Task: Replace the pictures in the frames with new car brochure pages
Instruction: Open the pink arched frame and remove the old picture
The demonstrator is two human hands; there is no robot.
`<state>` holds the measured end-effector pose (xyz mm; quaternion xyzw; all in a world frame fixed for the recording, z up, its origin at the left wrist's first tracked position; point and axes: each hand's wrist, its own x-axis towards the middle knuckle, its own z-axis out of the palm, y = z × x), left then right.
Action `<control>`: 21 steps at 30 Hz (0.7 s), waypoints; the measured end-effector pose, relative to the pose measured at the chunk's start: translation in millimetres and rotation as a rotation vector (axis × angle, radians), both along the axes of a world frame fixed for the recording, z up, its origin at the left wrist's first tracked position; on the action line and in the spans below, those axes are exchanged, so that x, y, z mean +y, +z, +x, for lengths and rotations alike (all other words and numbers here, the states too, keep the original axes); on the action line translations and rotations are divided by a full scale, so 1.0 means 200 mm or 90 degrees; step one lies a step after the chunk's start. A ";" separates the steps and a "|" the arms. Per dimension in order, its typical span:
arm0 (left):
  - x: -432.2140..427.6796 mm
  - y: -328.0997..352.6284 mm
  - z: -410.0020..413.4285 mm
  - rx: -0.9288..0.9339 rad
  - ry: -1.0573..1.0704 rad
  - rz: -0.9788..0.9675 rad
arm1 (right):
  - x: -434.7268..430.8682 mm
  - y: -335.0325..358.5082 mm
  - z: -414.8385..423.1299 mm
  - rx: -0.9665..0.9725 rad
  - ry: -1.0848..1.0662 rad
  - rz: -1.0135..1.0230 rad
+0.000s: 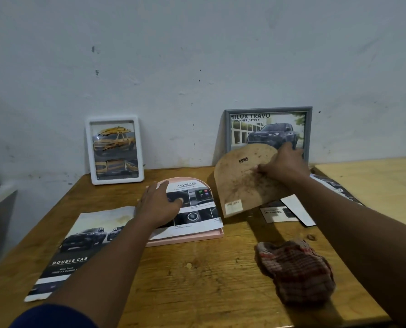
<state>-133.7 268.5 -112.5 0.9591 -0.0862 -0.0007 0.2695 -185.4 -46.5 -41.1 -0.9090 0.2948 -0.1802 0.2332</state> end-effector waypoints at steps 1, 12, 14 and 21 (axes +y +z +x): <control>0.03 0.01 0.00 0.003 0.007 0.000 | 0.00 0.03 0.01 -0.013 -0.010 0.037; 0.06 0.01 -0.09 0.048 0.015 -0.212 | 0.48 -0.19 0.03 0.025 0.064 0.219; 0.05 0.01 -0.10 0.037 0.015 -0.206 | 0.53 -0.24 0.03 0.050 0.066 0.191; 0.06 -0.06 -0.14 -0.016 0.004 -0.165 | 0.67 -0.32 -0.01 0.087 0.107 0.121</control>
